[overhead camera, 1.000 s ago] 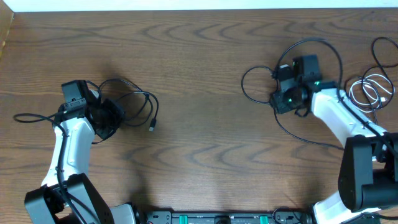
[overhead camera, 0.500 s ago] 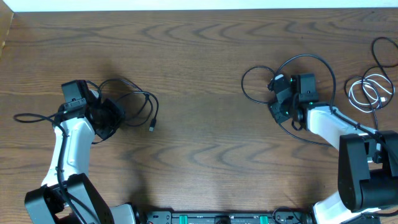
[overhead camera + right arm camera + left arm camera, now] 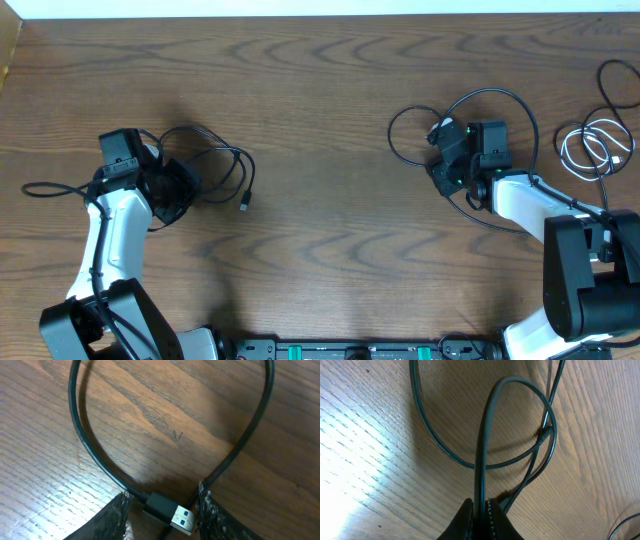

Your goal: Untangle cables

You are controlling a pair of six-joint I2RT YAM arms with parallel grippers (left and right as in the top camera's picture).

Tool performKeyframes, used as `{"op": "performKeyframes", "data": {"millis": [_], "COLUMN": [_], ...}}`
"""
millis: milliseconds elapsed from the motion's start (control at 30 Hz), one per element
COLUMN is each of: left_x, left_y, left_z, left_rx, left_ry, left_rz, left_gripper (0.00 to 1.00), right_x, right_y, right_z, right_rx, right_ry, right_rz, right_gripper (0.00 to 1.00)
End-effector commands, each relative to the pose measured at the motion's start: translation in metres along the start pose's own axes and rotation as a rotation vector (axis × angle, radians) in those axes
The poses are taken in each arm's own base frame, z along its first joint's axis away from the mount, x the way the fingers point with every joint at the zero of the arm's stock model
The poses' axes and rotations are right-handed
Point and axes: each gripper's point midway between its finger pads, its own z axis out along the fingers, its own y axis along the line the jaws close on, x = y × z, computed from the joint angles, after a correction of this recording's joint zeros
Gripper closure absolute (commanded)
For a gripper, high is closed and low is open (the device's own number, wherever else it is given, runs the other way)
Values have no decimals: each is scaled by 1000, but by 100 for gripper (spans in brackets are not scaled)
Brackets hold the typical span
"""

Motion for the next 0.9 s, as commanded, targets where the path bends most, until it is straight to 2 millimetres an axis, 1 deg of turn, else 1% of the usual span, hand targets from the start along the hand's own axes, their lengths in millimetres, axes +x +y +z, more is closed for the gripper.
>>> {"op": "performKeyframes", "data": {"millis": [0, 133, 233, 333, 400, 467, 567, 600, 667, 767, 867], "left_x": [3, 3, 3, 3, 3, 3, 3, 3, 3, 3, 3], "left_y": [1, 1, 1, 1, 1, 1, 1, 1, 1, 1, 1], "left_z": [2, 2, 2, 2, 2, 2, 2, 2, 2, 2, 2], "left_rx": [-1, -1, -1, -1, -1, -1, -1, -1, -1, -1, -1], "left_ry": [12, 12, 12, 12, 12, 12, 12, 12, 13, 12, 12], "left_rz": [16, 16, 16, 16, 16, 16, 16, 16, 16, 16, 16], "left_gripper": [92, 92, 92, 92, 92, 91, 92, 92, 92, 92, 92], "right_x": [4, 5, 8, 13, 16, 17, 16, 13, 1, -22, -40], "right_y": [7, 7, 9, 10, 11, 11, 10, 9, 6, 0, -18], "right_z": [2, 2, 3, 4, 4, 4, 4, 3, -4, -22, -46], "right_rx": [-30, -31, -34, -37, -38, -40, -33, -30, -18, 14, 115], "right_ry": [5, 9, 15, 24, 27, 30, 26, 17, -15, -85, -141], "right_rz": [-14, -12, -20, -47, -52, -51, -51, -43, 9, 23, 19], "right_gripper": [58, 59, 55, 57, 63, 66, 93, 97, 99, 99, 99]}}
